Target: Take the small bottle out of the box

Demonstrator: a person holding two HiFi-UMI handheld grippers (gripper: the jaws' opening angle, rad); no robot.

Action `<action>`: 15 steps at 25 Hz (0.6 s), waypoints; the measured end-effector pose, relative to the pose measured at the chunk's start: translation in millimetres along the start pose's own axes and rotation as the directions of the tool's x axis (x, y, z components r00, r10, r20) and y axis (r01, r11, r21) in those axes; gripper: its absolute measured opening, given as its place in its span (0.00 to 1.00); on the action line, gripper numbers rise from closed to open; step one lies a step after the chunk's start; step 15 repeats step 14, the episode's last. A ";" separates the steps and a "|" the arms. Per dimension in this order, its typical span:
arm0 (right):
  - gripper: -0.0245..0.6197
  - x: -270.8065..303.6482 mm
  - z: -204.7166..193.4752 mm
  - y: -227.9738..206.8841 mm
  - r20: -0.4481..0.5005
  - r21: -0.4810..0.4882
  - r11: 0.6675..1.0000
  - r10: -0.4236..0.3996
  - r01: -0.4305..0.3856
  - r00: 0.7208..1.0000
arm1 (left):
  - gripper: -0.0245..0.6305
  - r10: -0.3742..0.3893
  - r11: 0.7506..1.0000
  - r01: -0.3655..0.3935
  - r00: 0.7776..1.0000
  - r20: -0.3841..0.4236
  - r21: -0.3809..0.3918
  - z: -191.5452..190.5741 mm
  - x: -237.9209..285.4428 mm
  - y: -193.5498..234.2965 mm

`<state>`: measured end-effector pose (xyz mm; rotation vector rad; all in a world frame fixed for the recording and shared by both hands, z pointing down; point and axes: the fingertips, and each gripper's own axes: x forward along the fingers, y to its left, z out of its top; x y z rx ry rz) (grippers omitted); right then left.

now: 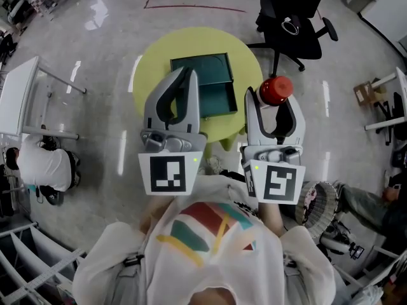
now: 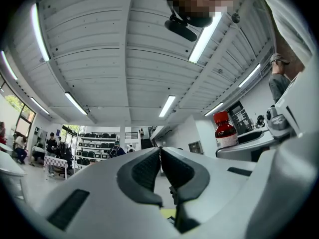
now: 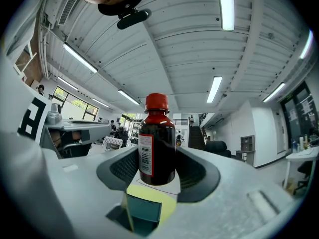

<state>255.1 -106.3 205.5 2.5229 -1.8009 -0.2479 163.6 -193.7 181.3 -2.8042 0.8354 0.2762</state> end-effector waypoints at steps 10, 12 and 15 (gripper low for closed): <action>0.37 6.4 -0.2 1.9 0.006 0.006 1.000 0.009 -0.009 1.000 | 0.07 0.027 0.999 -0.027 1.000 -0.010 0.017 -0.8 -1.3 8.0; 0.37 7.0 -0.4 2.6 0.005 0.011 1.000 0.012 -0.012 1.000 | 0.07 0.030 0.999 -0.030 0.999 -0.011 0.023 -0.6 -1.5 8.6; 0.37 7.5 -0.2 3.2 0.005 0.012 1.000 0.015 -0.015 1.000 | 0.07 0.033 0.999 -0.032 0.999 -0.011 0.027 0.1 -1.5 9.1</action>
